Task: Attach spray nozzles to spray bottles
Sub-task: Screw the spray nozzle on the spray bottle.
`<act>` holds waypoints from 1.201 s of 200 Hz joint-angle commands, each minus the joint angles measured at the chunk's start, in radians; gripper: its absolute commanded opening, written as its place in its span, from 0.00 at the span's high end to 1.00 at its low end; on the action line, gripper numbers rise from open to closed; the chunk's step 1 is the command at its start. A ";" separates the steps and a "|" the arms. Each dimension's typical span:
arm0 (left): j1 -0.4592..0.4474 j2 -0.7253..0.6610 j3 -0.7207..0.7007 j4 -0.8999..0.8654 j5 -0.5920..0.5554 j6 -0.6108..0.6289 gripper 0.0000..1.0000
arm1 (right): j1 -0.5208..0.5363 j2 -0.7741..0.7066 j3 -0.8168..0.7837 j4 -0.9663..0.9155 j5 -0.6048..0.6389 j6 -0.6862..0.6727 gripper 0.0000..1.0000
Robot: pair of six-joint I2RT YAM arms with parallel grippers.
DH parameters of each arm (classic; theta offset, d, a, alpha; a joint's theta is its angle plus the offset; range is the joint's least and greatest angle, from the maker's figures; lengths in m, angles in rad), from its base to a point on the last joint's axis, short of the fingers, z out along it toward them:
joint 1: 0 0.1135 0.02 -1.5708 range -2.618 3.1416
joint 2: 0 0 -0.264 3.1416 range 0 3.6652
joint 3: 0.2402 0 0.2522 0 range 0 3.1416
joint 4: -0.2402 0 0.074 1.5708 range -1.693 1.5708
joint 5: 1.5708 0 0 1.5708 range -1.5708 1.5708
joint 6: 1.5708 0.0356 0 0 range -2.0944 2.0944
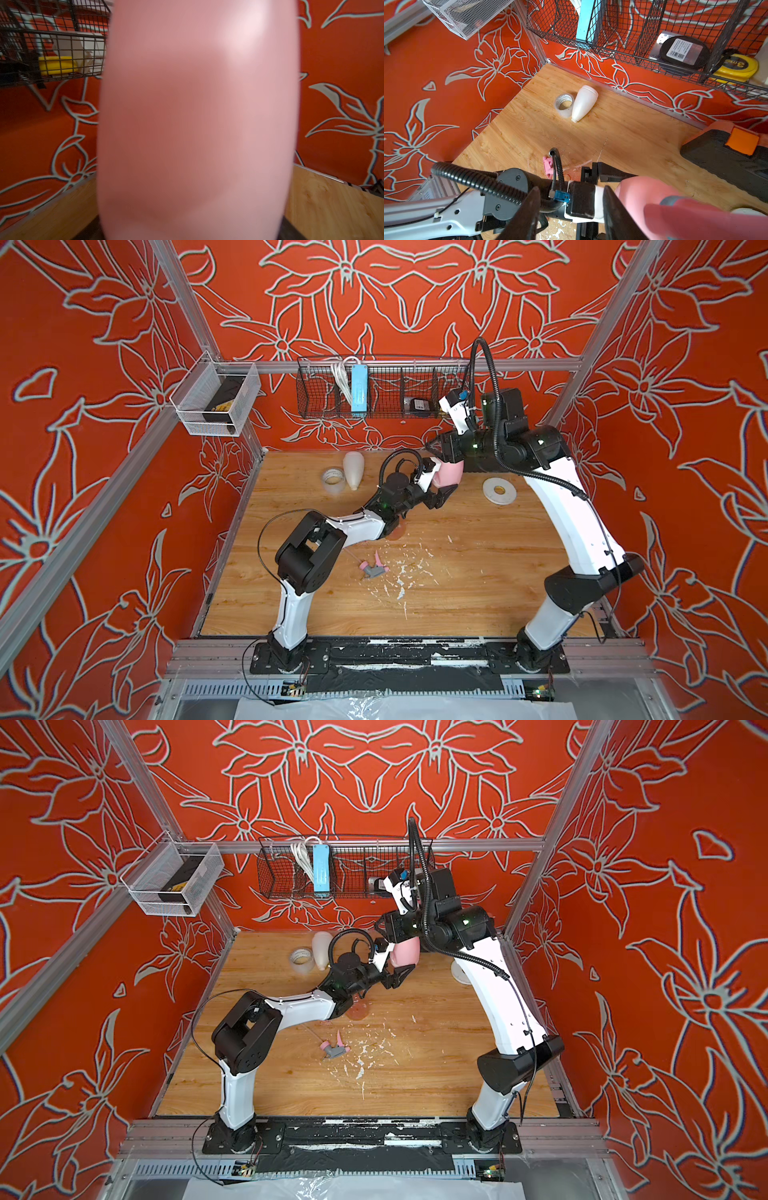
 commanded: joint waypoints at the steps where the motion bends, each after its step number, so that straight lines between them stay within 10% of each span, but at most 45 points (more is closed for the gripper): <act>1: 0.027 -0.003 0.001 0.029 0.141 0.001 0.52 | -0.022 -0.054 0.018 -0.050 0.025 -0.051 0.39; 76: 0.057 -0.011 -0.025 0.034 0.321 0.020 0.52 | -0.225 -0.062 -0.034 0.154 -0.271 0.072 0.21; 240: 0.088 0.020 0.004 0.110 0.382 -0.097 0.56 | -0.274 -0.194 -0.348 0.291 -0.299 0.100 0.25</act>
